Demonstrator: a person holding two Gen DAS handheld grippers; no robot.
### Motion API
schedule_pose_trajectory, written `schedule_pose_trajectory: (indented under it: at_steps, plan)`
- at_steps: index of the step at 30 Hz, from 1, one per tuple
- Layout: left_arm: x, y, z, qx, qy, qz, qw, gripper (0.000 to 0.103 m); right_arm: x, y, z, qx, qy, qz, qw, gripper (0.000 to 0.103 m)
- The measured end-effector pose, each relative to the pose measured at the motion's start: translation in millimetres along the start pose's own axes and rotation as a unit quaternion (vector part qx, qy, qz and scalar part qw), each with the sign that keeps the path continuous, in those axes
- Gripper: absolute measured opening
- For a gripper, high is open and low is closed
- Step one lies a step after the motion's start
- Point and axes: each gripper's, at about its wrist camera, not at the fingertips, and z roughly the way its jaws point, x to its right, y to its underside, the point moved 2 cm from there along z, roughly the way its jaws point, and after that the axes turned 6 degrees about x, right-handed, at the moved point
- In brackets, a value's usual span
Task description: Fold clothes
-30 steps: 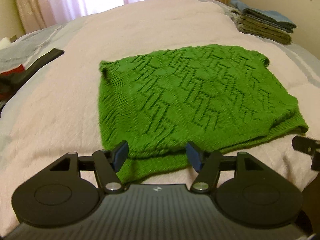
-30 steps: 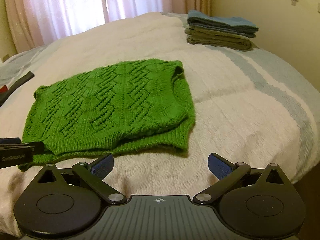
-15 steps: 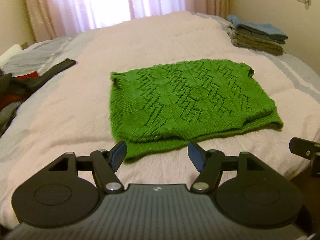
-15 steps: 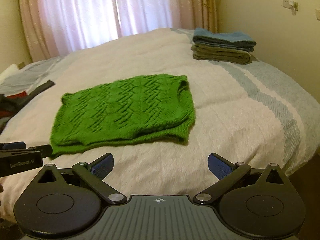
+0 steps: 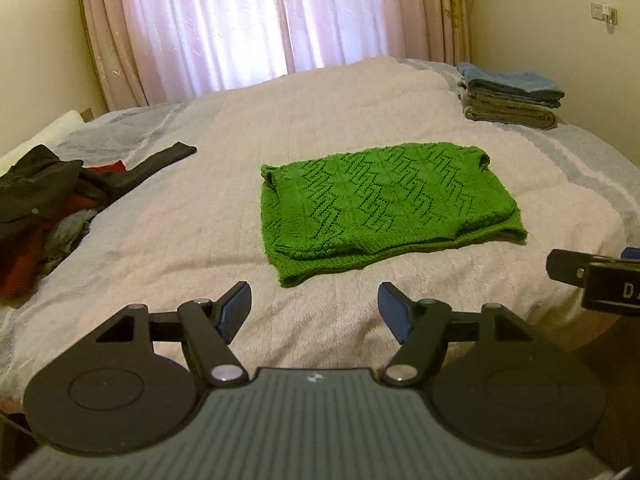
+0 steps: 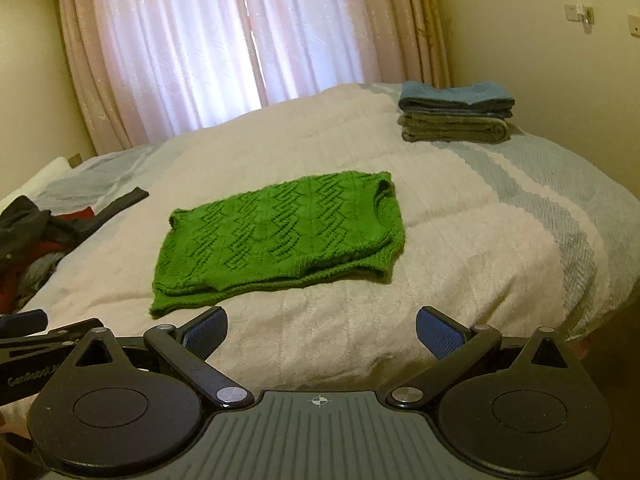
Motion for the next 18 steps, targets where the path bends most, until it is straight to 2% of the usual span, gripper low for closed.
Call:
schedule_pose_trajectory:
  at_steps: [9,18]
  plan:
    - [-8,4,-16,0.006,-0.005,-0.018,0.9998,0.067,-14,1,10,-0.010,-0.013,-0.025,1.000,0.103]
    - [-29,0,5,0.002,0.023,-0.043,0.9988,0.067,-24,1,40,-0.031,0.002,-0.044,0.999,0.103]
